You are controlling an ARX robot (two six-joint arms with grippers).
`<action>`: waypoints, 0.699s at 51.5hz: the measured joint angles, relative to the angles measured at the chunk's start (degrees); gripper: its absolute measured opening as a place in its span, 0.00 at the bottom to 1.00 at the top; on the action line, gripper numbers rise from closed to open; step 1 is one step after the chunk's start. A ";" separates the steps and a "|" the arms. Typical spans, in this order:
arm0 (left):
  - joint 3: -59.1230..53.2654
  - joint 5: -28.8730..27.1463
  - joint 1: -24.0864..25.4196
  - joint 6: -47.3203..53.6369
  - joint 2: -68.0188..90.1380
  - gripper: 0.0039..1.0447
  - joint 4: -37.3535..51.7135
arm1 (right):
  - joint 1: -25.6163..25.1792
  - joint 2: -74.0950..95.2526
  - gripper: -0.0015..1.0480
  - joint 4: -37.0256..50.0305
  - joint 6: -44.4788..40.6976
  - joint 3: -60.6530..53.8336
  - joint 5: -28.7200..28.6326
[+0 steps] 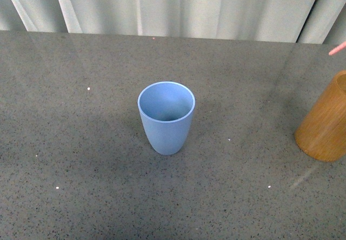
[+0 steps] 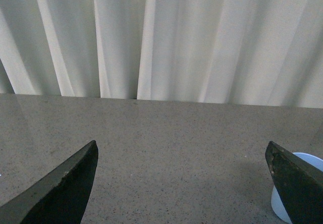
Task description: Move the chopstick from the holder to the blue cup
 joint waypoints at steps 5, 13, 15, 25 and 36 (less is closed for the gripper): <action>0.00 0.00 0.00 0.00 0.00 0.94 0.00 | 3.39 -4.68 0.01 -4.13 3.91 2.25 1.75; 0.00 0.02 0.00 0.02 0.00 0.94 0.00 | 7.06 -5.73 0.01 -10.38 7.45 5.57 4.04; 0.00 0.00 0.00 0.00 0.00 0.94 0.00 | 7.80 -5.29 0.01 -12.07 8.41 6.36 4.09; 0.00 0.00 0.00 0.00 0.00 0.94 0.00 | 12.33 0.81 0.01 -24.52 10.91 14.38 2.14; 0.00 0.02 0.00 0.00 -0.02 0.94 0.00 | 18.88 12.68 0.01 -40.11 -0.76 28.44 3.54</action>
